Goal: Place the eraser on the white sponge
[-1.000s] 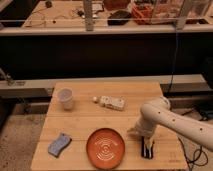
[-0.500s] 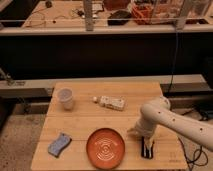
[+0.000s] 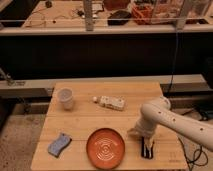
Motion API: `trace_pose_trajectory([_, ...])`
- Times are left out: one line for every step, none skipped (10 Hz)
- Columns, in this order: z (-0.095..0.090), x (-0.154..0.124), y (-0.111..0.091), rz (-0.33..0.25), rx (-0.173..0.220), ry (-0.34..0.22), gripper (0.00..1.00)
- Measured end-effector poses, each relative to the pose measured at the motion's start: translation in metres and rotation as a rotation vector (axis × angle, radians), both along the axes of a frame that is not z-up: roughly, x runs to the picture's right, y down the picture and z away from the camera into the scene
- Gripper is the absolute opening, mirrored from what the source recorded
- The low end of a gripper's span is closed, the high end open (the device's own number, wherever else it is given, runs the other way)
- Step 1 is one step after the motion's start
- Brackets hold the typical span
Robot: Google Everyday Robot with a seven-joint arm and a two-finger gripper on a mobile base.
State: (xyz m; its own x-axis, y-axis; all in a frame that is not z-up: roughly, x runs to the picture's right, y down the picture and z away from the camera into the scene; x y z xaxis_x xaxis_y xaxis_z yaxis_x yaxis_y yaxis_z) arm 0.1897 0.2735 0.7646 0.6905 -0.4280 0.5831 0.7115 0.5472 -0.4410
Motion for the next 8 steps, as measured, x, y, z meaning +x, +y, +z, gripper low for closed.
trace_pose_trajectory([0.0, 0.0001, 0.0006, 0.001, -0.001, -0.001, 0.8])
trace_pose_trajectory([-0.0002, 0.0004, 0.0008, 0.001, -0.002, -0.001, 0.8])
trace_pose_trajectory([-0.0003, 0.0006, 0.0009, 0.001, -0.003, -0.001, 0.8])
trace_pose_trajectory([-0.0004, 0.0007, 0.001, 0.001, -0.003, -0.001, 0.8])
trace_pose_trajectory([-0.0004, 0.0006, 0.0014, 0.002, -0.004, -0.002, 0.8])
trace_pose_trajectory([-0.0003, 0.0005, 0.0019, 0.002, -0.006, -0.002, 0.8])
trace_pose_trajectory([-0.0004, 0.0005, 0.0018, 0.003, -0.006, -0.003, 0.8])
trace_pose_trajectory([-0.0004, 0.0005, 0.0017, 0.003, -0.006, -0.003, 0.8])
